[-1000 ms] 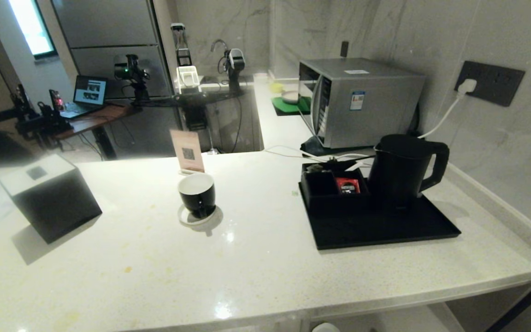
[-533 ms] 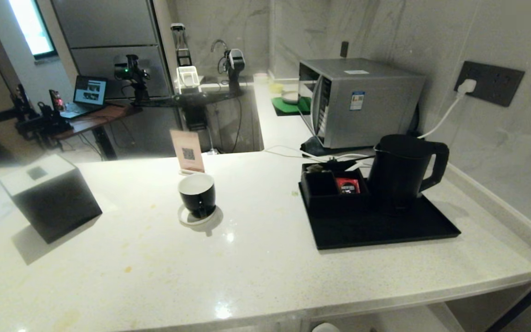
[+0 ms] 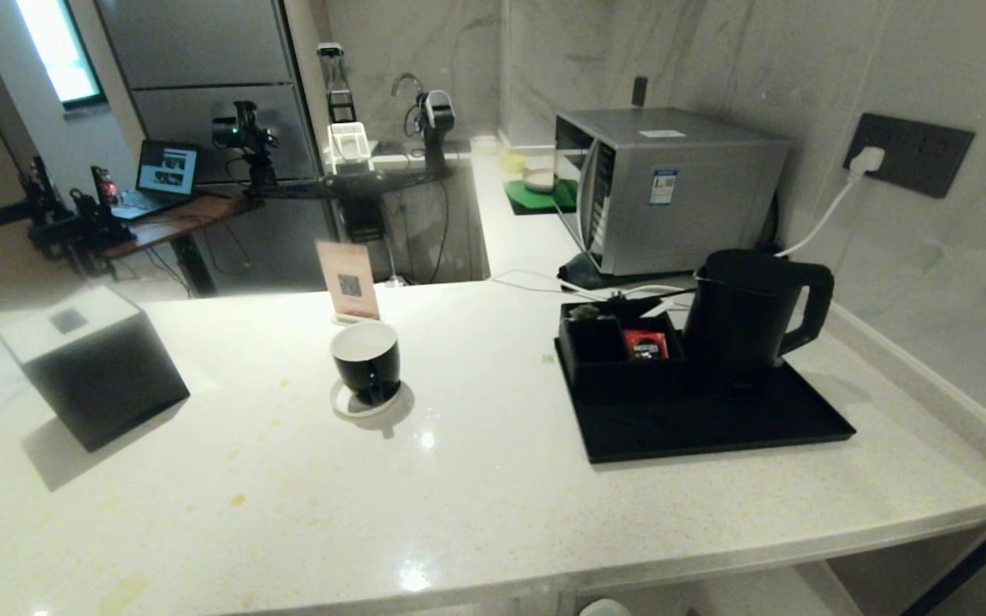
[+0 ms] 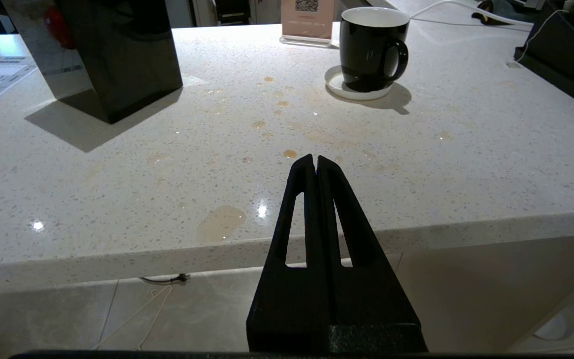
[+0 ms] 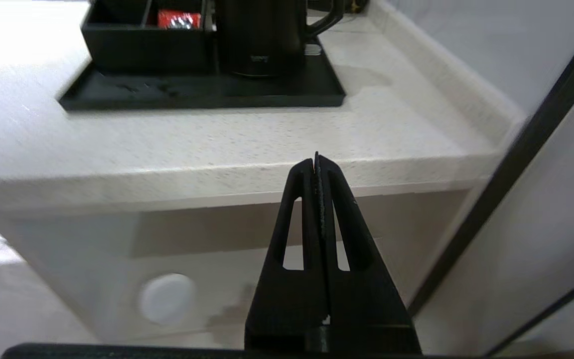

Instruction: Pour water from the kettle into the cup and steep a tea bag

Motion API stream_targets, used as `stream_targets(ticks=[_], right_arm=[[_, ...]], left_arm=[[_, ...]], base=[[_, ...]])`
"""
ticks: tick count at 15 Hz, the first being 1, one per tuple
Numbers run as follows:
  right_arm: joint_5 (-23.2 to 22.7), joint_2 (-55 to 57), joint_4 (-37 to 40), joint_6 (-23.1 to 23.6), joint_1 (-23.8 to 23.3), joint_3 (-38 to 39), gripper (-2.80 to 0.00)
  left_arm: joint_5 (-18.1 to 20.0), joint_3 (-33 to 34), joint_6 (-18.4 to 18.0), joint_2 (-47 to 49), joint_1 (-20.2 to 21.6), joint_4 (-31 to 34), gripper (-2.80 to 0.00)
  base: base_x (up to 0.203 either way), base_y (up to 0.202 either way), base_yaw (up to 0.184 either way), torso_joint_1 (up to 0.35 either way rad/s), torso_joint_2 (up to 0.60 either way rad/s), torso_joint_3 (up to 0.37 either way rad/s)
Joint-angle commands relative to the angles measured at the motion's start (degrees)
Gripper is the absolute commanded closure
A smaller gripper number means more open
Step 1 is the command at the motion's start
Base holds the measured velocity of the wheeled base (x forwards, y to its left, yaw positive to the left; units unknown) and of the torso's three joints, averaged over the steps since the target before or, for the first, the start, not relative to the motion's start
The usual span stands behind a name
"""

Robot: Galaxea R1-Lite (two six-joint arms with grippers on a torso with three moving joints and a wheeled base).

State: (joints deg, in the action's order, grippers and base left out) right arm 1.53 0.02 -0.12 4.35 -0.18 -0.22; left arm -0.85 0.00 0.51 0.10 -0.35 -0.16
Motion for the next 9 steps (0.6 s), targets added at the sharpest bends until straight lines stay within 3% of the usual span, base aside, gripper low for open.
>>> stream_targets(ticks=[1, 4, 9], right_arm=[[-0.02, 0.43, 2.1, 1.98, 0.01, -3.08, 0.0], [0.4, 1.89, 6.61, 2.32, 0.01, -8.98, 0.0], [0.67, 15.78, 4.34, 2.39, 0.05, -18.36, 0.0]], left_arm=[[-0.03, 0.0, 0.02, 0.08, 0.0, -0.02, 0.0], [-0.03, 0.0, 0.02, 0.08, 0.0, -0.02, 0.0], [-0.03, 0.0, 0.02, 0.08, 0.0, -0.02, 0.0]], base=[[0.0, 0.0, 0.0, 0.0, 0.0, 0.0], [0.0, 0.0, 0.0, 0.0, 0.0, 0.0], [0.0, 0.0, 0.0, 0.0, 0.0, 0.0]])
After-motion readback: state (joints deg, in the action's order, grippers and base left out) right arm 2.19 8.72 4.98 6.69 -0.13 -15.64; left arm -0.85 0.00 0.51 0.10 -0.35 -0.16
